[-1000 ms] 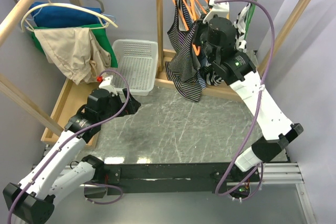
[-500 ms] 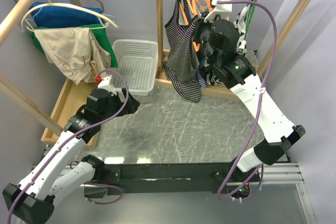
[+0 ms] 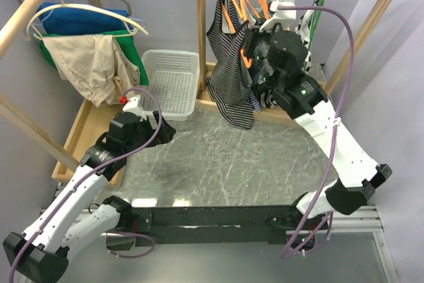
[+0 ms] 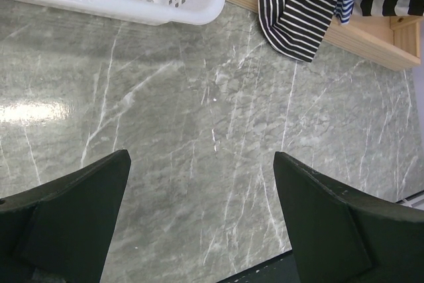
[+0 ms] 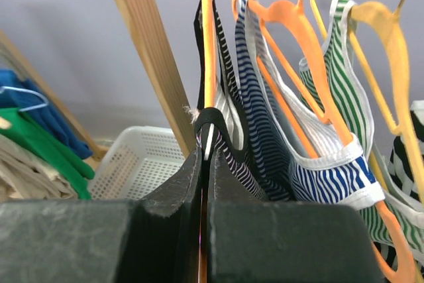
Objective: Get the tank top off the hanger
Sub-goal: Pick up the hanger from the clothesline.
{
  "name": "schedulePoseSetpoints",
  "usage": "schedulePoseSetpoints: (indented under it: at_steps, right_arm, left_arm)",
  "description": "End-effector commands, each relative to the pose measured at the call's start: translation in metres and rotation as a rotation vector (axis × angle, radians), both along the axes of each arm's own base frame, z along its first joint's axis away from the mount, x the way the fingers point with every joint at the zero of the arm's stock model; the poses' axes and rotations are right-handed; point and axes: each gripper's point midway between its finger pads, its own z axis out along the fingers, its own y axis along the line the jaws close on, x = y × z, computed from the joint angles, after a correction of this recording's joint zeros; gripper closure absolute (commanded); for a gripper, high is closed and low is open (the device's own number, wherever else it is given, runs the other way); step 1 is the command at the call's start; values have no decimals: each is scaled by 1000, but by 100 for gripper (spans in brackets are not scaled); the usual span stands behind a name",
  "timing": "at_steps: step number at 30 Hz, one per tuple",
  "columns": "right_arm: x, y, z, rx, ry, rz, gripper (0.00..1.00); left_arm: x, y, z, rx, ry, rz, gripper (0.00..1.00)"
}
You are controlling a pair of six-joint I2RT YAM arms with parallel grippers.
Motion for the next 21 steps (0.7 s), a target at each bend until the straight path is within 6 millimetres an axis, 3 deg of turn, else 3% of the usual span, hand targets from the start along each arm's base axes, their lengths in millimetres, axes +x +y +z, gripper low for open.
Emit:
schedulePoseSetpoints:
  at_steps: [1, 7, 9, 13, 14, 15, 17, 18, 20, 21]
  right_arm:
    - [-31, -20, 72, 110, -182, 11, 100]
    - [-33, -17, 72, 101, -173, 26, 100]
    - [-38, -17, 65, 87, -136, 38, 100]
    - [-68, -20, 43, 69, -67, 76, 100]
    - [-86, -27, 47, 101, -72, 102, 100]
    - [-90, -25, 29, 83, -24, 118, 100]
    - [-111, -28, 25, 106, -2, 167, 100]
    - [-115, -29, 10, 75, 43, 164, 100]
    - [-129, -34, 1, 88, 82, 167, 100]
    - [-137, -30, -15, 61, 125, 193, 100]
  left_arm:
    - [5, -3, 20, -25, -43, 4, 4]
    - [7, -3, 23, -24, -42, 9, 4]
    - [5, -3, 23, -22, -44, 1, 4]
    - [0, -1, 29, -10, -50, -13, 4]
    - [0, -1, 37, -11, -65, -18, 4]
    - [0, -1, 41, -10, -73, -20, 4]
    - [-1, 0, 52, -16, -94, -23, 4]
    - [-2, 0, 55, -14, -99, -25, 4]
    - [-2, 0, 64, -14, -109, -32, 4]
    - [-1, 0, 69, -13, -116, -34, 4]
